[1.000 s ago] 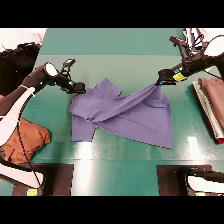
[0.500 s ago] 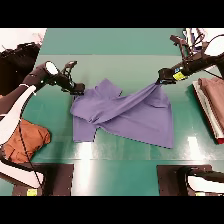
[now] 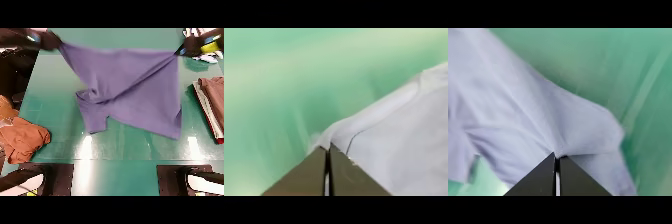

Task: Fold the shirts.

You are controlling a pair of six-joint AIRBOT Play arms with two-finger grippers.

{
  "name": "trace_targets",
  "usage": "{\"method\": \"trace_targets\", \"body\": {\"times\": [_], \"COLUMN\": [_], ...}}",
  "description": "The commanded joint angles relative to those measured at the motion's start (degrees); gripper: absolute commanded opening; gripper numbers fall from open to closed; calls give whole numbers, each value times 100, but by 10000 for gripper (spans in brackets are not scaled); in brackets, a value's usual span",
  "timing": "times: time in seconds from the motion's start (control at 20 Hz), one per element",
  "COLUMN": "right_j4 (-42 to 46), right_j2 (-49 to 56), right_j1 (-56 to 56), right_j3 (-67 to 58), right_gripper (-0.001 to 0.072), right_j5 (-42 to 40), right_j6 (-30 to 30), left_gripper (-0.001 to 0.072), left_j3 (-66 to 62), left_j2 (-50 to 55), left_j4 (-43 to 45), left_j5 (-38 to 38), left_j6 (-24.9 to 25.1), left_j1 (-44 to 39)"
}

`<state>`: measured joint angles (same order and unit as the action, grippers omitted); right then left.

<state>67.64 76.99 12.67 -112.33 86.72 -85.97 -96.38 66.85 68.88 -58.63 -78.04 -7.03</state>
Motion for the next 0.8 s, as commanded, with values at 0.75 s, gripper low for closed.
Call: {"method": "trace_targets", "body": {"times": [0.75], "right_j4": [-61], "right_j2": [-2555], "right_j1": [-1270], "right_j3": [-50], "right_gripper": [13], "right_j5": [-767], "right_j6": [243], "left_gripper": [25], "left_j3": [-1755], "left_j2": [-1928], "left_j4": [807], "left_j5": [337], "left_j6": [-455], "left_j1": [4]}}
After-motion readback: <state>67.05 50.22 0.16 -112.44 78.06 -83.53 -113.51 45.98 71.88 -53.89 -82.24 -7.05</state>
